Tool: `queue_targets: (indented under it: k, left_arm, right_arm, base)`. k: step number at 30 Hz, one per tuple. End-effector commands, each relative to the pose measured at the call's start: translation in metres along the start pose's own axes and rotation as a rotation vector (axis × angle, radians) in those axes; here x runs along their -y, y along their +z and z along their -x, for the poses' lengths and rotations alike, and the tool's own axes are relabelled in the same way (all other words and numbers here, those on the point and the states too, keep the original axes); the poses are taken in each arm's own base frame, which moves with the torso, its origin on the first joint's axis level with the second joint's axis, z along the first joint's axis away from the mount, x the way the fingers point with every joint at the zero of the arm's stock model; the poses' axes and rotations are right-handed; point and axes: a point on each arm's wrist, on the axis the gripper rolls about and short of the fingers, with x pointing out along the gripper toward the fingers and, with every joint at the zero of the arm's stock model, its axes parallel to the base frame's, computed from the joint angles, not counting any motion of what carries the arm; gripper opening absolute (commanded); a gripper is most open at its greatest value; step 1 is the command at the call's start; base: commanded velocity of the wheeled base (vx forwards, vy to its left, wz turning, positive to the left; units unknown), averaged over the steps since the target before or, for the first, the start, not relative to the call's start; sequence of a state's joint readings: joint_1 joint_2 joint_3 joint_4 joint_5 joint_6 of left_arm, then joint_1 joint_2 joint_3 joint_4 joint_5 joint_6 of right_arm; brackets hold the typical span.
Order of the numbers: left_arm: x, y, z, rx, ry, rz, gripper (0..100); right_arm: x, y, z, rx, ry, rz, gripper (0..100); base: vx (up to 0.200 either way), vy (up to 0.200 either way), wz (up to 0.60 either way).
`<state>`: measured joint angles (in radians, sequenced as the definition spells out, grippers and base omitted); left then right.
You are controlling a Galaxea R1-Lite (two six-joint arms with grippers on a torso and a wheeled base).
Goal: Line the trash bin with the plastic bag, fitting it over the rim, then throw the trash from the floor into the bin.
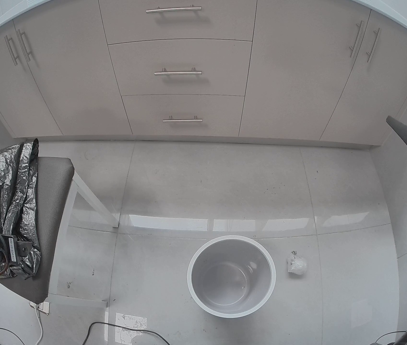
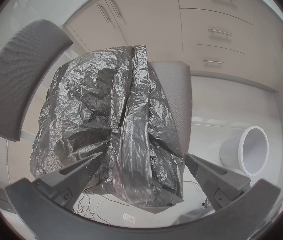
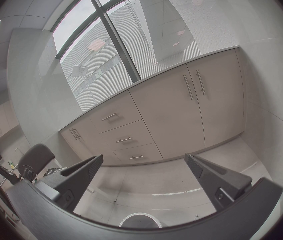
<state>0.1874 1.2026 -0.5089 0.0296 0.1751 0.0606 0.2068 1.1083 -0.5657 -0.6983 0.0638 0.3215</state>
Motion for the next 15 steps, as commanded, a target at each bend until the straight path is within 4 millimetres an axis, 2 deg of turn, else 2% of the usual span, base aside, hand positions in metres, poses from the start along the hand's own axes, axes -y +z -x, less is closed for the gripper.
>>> queue_targets:
  k: [1, 15]
  left_arm:
    - [-0.0005, -0.0002, -0.0227, -0.075, 0.022, 0.006, 100]
    - [-0.0039, 0.0047, -0.0266, -0.039, 0.099, 0.015, 100]
  right_arm:
    - [-0.0011, 0.0025, 0.0026, 0.012, 0.005, 0.000, 100]
    - [-0.0008, 0.0012, 0.0016, 0.006, 0.004, 0.000, 100]
  base:
    - [0.000, 0.000, 0.00]
    - [0.000, 0.000, 0.00]
